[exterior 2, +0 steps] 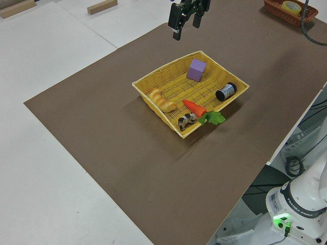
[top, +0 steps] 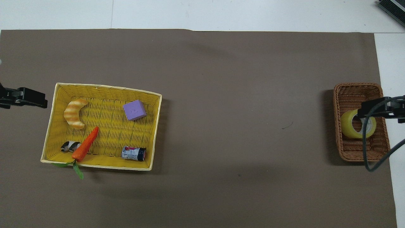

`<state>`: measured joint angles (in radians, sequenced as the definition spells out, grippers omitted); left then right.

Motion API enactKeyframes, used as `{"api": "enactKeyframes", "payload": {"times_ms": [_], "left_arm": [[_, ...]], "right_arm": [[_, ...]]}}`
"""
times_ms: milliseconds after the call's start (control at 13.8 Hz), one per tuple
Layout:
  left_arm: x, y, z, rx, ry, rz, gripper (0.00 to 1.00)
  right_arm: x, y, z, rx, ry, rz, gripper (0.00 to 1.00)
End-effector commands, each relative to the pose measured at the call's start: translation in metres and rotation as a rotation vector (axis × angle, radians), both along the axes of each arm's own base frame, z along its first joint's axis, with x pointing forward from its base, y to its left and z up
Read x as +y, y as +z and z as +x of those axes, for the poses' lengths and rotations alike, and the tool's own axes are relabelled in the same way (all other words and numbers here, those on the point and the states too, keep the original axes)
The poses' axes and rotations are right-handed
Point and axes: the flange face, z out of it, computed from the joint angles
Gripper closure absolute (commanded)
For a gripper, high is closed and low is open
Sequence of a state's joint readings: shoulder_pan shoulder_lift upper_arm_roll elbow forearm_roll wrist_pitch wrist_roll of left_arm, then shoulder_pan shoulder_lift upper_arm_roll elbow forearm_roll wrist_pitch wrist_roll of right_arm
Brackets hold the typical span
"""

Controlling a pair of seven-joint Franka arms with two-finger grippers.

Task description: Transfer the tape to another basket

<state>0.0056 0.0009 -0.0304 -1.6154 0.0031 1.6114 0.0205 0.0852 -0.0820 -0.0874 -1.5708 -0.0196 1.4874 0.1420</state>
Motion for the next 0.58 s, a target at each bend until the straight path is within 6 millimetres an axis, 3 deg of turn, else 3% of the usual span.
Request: {"api": "enactKeyframes", "payload": {"times_ms": [0,507], "left_arm": [[0.0004,0.0053,-0.0015,-0.005,-0.011,0.018,0.00],[0.0004,0.0053,-0.0015,-0.005,-0.011,0.018,0.00]], "right_arm": [[0.0034,0.0134,-0.0106,0.001,0.055,0.002,0.00],[-0.0039,0.0094,-0.0082,-0.011,0.091,0.002,0.00]]}}
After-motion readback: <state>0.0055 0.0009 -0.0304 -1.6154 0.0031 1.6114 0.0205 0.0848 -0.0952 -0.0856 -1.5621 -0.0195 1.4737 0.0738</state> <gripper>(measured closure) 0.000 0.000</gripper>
